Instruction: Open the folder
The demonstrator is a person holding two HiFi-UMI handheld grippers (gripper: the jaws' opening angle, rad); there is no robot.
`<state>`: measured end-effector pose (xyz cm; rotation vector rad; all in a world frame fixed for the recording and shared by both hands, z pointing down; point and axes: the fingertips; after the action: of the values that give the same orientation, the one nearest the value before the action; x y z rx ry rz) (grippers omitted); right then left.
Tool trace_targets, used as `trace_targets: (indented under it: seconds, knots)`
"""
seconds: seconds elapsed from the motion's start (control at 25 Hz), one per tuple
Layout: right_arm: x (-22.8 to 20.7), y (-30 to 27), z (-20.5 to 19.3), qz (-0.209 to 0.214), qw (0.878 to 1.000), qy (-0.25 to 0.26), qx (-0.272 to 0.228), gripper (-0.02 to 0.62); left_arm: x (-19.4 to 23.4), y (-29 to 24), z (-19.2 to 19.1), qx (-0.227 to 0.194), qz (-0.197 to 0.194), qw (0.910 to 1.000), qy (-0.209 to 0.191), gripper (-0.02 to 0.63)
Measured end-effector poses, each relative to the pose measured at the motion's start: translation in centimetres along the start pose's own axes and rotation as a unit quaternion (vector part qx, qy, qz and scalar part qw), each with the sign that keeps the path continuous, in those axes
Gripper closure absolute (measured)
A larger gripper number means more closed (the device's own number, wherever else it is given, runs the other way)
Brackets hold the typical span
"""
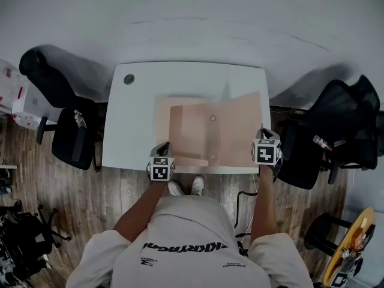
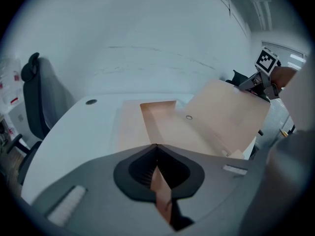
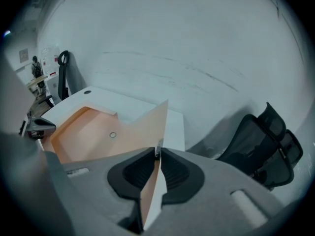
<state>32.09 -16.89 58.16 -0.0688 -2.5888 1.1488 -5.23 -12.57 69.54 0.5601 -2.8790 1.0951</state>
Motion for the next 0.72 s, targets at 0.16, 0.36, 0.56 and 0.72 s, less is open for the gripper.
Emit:
trace_targets:
  seconds: [0.16,0.36,0.56,0.72]
  knots:
    - [-0.1,-0.1,-0.2,-0.018,1.0,0.011,0.008,0.56,0.1,0.1,0.2,-0.008,0.0,1.0,-0.001,0.609]
    - [-0.5,-0.8,-1.3,-0.037,0.999,0.022,0.021,0.552,0.0,0.1,0.1,-0.008,-0.002,1.0,-0.002,0.608]
    - [-0.6,-1.3,-1.9,-0.056,0.997,0.049,0.028,0.551,0.0,0.1,0.2,-0.008,-0.002,0.9999,-0.007,0.608]
    - [-0.8,-1.7,-2.5,-0.079,0.993,0.078,0.034,0.548,0.0,0.1,0.1,-0.009,-0.003,0.9999,-0.008,0.608]
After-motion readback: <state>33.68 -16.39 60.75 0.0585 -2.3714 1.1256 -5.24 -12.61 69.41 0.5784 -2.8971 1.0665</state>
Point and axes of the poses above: the fingertips, and each gripper's own axes: y backward along the fingers, x to its left, z out of its top, and after that the axes turned 3 degrees about -x, right-handed
